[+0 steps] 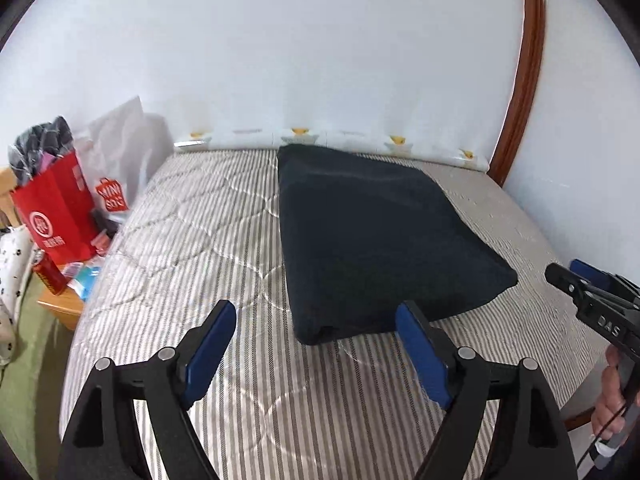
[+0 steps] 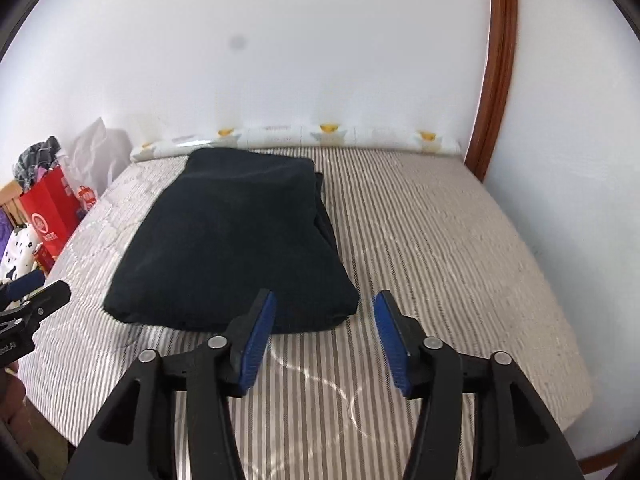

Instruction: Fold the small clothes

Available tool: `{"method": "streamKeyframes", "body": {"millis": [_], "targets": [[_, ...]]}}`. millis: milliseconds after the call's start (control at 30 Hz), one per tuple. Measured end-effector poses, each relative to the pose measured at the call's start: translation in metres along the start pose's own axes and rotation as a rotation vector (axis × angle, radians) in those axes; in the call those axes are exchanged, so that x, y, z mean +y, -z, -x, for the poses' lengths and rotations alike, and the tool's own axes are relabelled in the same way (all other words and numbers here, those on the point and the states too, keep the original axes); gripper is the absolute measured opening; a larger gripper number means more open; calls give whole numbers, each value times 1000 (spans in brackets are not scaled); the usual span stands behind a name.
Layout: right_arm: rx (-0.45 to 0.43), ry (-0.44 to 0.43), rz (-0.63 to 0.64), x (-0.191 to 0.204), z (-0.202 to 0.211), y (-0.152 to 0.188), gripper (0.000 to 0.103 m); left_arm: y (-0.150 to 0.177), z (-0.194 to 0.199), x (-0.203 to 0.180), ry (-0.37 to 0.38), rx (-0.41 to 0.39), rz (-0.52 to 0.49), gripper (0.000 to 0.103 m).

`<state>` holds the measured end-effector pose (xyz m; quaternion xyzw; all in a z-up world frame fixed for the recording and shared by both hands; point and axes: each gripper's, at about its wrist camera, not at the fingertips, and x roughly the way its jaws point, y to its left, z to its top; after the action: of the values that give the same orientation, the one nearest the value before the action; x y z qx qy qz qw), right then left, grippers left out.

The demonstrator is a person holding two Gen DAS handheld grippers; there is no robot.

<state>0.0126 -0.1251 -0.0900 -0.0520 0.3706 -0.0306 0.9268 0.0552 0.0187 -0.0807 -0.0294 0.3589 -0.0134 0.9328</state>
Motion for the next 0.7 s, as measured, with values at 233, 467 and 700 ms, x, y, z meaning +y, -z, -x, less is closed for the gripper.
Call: {"method": "streamKeyframes", "body": {"millis": [233,467,700], "targets": [[-71,32,-17,-2,48,13,95,12,35,-13,-28,-35,-20,89],[-66,67,-31,-9,74,26,99,17,57,-19,-46,-62,-18,89],[-73,74,-33,-12,88,33,99,21,63,-23,-39,-68,-14,89]]}}
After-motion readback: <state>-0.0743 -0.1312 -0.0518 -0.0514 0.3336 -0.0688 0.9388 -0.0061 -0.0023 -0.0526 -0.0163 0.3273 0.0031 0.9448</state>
